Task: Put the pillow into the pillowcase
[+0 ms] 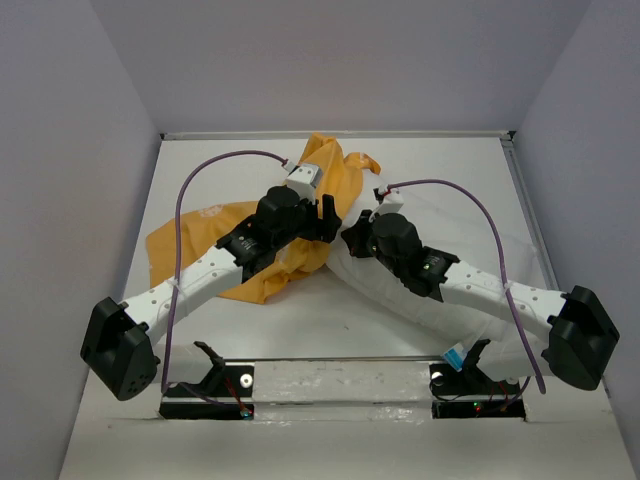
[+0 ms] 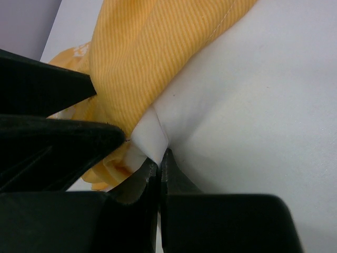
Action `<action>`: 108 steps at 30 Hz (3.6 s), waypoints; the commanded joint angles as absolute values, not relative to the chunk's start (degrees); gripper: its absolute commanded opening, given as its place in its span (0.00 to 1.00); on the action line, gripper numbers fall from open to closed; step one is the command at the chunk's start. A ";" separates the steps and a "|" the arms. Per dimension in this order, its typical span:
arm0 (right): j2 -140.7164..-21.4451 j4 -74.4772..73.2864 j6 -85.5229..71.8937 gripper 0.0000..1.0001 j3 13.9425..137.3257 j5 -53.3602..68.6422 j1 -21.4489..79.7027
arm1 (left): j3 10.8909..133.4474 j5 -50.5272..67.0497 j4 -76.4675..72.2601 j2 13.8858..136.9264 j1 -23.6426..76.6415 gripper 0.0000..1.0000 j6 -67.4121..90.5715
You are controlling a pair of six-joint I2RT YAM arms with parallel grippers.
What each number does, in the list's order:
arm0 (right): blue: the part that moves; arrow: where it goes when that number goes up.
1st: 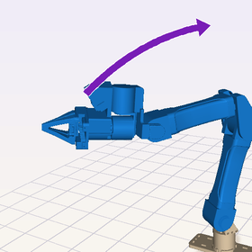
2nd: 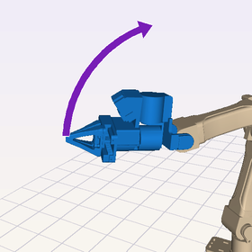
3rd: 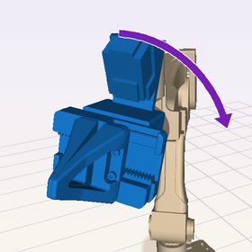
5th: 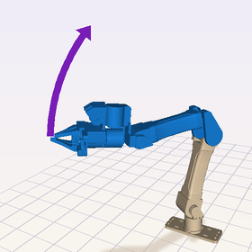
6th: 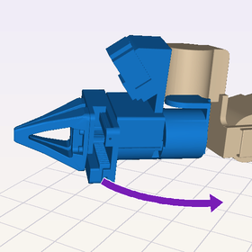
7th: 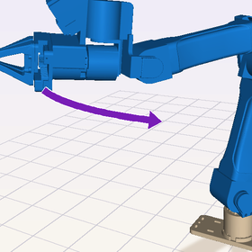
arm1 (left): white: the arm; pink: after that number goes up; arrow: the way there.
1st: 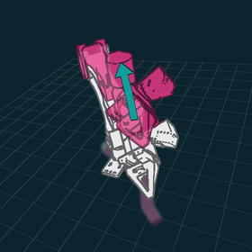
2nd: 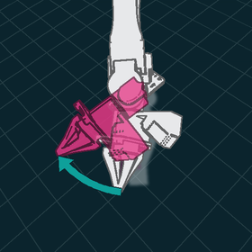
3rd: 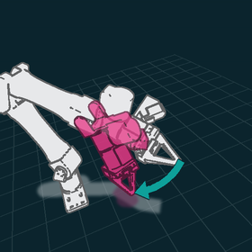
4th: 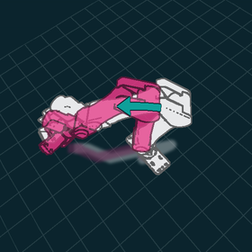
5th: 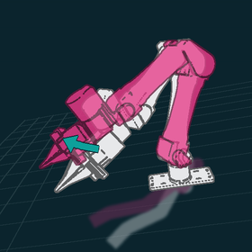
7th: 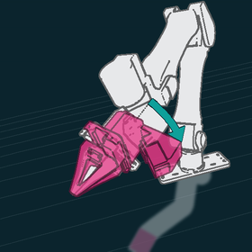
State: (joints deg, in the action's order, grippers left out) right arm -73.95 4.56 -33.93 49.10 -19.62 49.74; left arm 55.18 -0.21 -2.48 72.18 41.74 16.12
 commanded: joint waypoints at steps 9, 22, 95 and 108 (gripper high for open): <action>-74.35 9.49 -35.86 0.00 47.37 -16.70 50.36 | 62.04 0.60 -14.76 77.43 41.40 0.00 15.99; -82.89 21.70 -39.90 0.00 53.62 -12.65 52.82 | 80.96 24.52 -16.18 82.63 42.71 0.00 24.26; -79.45 24.90 -40.86 0.00 59.95 -15.20 37.97 | 24.18 2.73 -74.98 84.92 36.47 0.00 36.28; -98.00 36.83 -35.33 0.00 71.71 -41.99 39.90 | 24.87 49.57 -72.51 73.66 36.65 0.00 52.91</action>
State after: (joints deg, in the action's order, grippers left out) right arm -95.44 29.21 -36.03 65.30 -29.08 38.94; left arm 24.12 28.86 -64.18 79.35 34.63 46.11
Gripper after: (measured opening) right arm 0.037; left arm 0.048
